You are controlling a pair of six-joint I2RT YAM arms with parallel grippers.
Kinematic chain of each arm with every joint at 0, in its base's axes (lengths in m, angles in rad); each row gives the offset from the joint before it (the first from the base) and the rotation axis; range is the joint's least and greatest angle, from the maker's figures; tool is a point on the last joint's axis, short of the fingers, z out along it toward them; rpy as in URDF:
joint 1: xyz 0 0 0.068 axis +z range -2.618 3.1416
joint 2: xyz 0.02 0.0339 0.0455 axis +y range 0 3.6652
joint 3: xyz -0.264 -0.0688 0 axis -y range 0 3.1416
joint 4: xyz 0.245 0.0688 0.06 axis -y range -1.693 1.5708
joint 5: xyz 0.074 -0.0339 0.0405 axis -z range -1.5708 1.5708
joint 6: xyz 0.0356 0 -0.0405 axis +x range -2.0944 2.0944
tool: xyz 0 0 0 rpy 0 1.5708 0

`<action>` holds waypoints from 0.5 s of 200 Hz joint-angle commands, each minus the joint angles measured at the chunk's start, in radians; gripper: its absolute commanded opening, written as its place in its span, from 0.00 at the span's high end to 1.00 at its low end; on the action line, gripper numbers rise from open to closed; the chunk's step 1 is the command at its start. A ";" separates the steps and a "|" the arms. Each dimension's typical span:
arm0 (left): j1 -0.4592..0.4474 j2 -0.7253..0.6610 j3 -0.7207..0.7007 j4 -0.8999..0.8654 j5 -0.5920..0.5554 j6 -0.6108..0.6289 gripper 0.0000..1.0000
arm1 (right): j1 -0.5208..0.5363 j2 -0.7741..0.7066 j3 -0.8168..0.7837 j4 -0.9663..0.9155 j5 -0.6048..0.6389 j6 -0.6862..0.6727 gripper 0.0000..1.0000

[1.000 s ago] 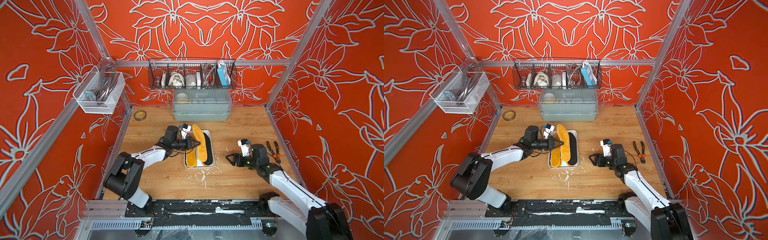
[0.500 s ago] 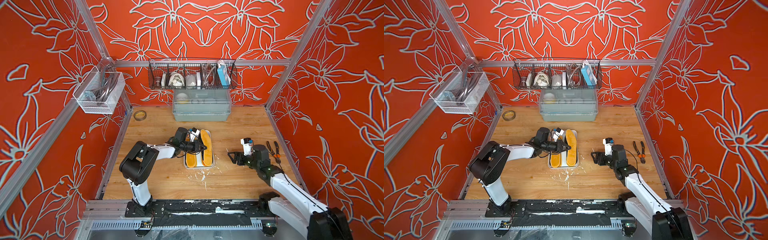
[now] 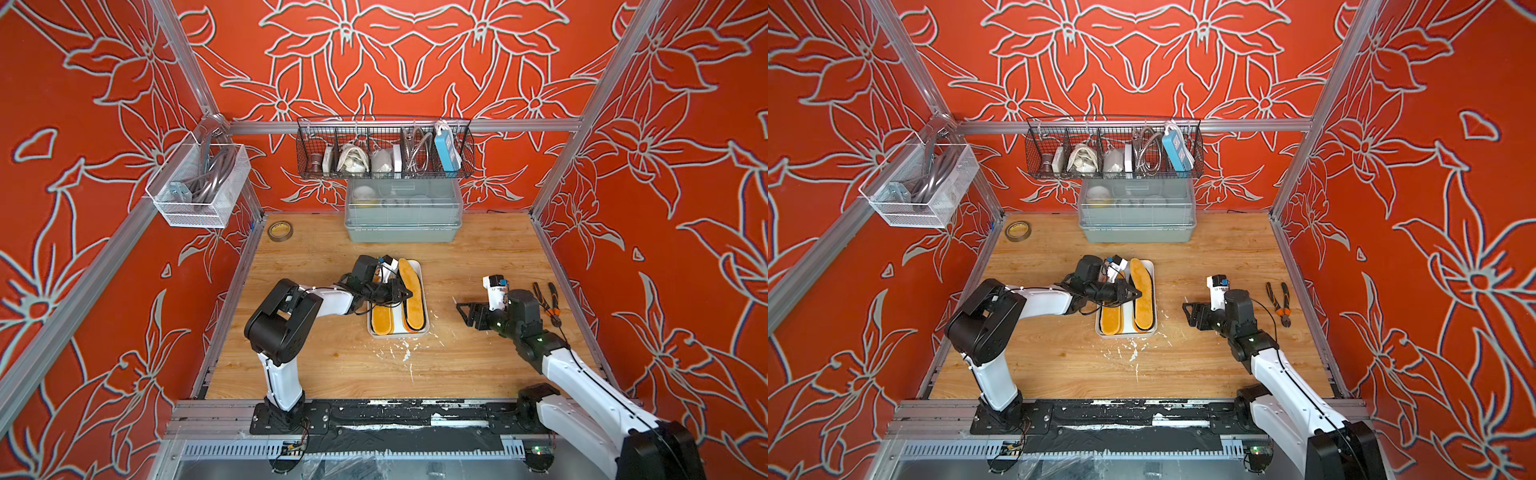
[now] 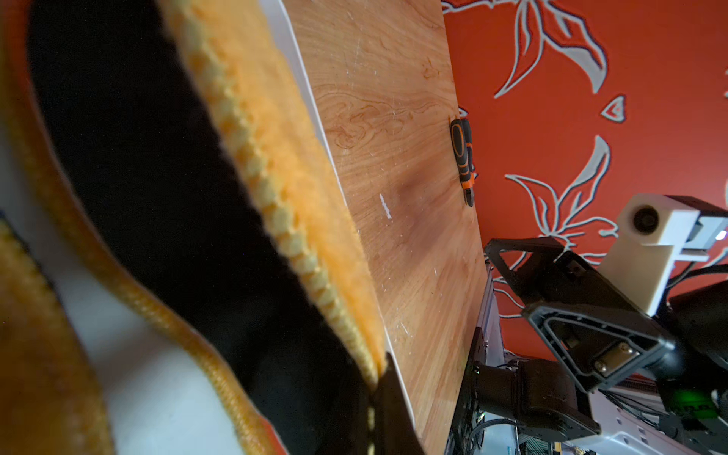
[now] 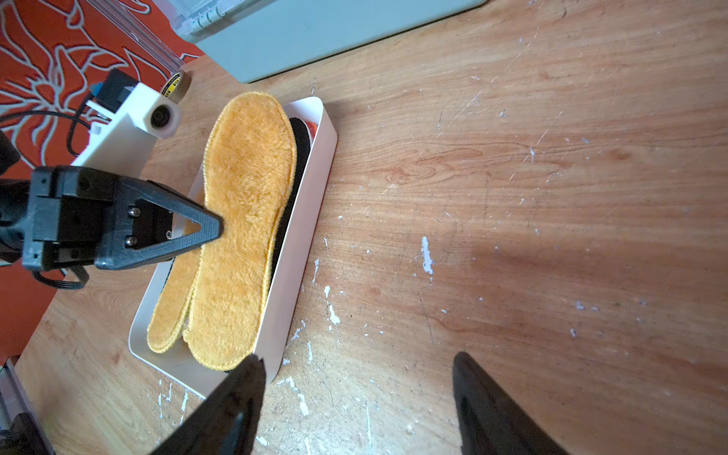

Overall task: Put the insoles into the storage box
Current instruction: Place the insole in the storage box.

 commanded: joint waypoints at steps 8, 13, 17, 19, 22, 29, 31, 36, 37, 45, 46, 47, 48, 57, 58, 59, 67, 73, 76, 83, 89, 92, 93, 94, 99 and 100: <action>-0.001 0.040 0.040 0.006 0.015 -0.006 1.00 | 0.004 0.004 0.004 -0.004 0.008 -0.009 0.23; -0.003 0.044 0.043 0.007 0.019 -0.009 1.00 | 0.004 0.006 0.005 -0.004 0.009 -0.010 0.23; -0.002 0.047 0.044 0.010 0.022 -0.011 1.00 | 0.004 0.005 0.005 -0.004 0.010 -0.010 0.23; -0.002 0.050 0.045 0.012 0.023 -0.013 1.00 | 0.004 0.006 0.005 -0.004 0.010 -0.009 0.23; -0.002 0.051 0.046 0.015 0.025 -0.015 1.00 | 0.005 0.007 0.005 -0.004 0.011 -0.010 0.23; -0.002 0.056 0.047 0.020 0.029 -0.018 1.00 | 0.004 0.006 0.005 -0.004 0.011 -0.008 0.23; -0.002 0.057 0.047 0.021 0.030 -0.019 1.00 | 0.004 0.006 0.005 -0.005 0.011 -0.009 0.23; -0.002 0.061 0.049 0.021 0.033 -0.020 1.00 | 0.004 0.008 0.004 -0.004 0.012 -0.008 0.23; -0.003 0.061 0.049 0.020 0.032 -0.020 1.00 | 0.004 0.008 0.004 -0.005 0.012 -0.008 0.23; -0.004 0.064 0.050 0.017 0.032 -0.018 1.00 | 0.004 0.010 0.006 -0.006 0.011 -0.010 0.23; -0.003 0.064 0.051 0.017 0.032 -0.018 1.00 | 0.004 0.010 0.006 -0.006 0.011 -0.010 0.23; -0.003 0.065 0.050 0.017 0.031 -0.018 1.00 | 0.004 0.010 0.006 -0.006 0.011 -0.010 0.23; -0.003 0.065 0.050 0.017 0.031 -0.018 1.00 | 0.004 0.010 0.006 -0.006 0.011 -0.009 0.23; -0.004 0.068 0.051 0.015 0.031 -0.018 1.00 | 0.004 0.013 0.007 -0.005 0.013 -0.008 0.23; -0.003 0.069 0.050 0.015 0.031 -0.017 1.00 | 0.004 0.013 0.007 -0.005 0.013 -0.008 0.23; -0.003 0.069 0.051 0.014 0.031 -0.017 1.00 | 0.004 0.013 0.007 -0.006 0.013 -0.008 0.23; -0.003 0.070 0.052 0.007 0.026 -0.014 0.98 | 0.004 0.015 0.008 -0.005 0.016 -0.008 0.23; -0.004 0.069 0.054 -0.002 0.020 -0.013 0.95 | 0.004 0.017 0.008 -0.005 0.016 -0.008 0.23; -0.003 0.069 0.054 -0.008 0.017 -0.012 0.92 | 0.004 0.018 0.008 -0.006 0.016 -0.008 0.23; -0.004 0.068 0.055 -0.020 0.011 -0.008 0.87 | 0.004 0.020 0.009 -0.006 0.016 -0.007 0.23; -0.003 0.066 0.058 -0.032 0.008 -0.004 0.81 | 0.004 0.023 0.009 -0.006 0.016 -0.008 0.23; -0.003 0.065 0.058 -0.035 0.005 -0.001 0.79 | 0.004 0.024 0.009 -0.005 0.016 -0.008 0.23; -0.003 0.064 0.058 -0.038 0.005 0.000 0.78 | 0.004 0.024 0.009 -0.005 0.016 -0.008 0.23; -0.003 0.063 0.058 -0.040 0.005 -0.001 0.78 | 0.004 0.024 0.009 -0.005 0.017 -0.008 0.23; -0.003 0.062 0.060 -0.047 0.002 0.001 0.75 | 0.004 0.025 0.010 -0.004 0.017 -0.008 0.23; -0.003 0.062 0.060 -0.048 0.001 0.001 0.74 | 0.004 0.025 0.010 -0.004 0.017 -0.008 0.23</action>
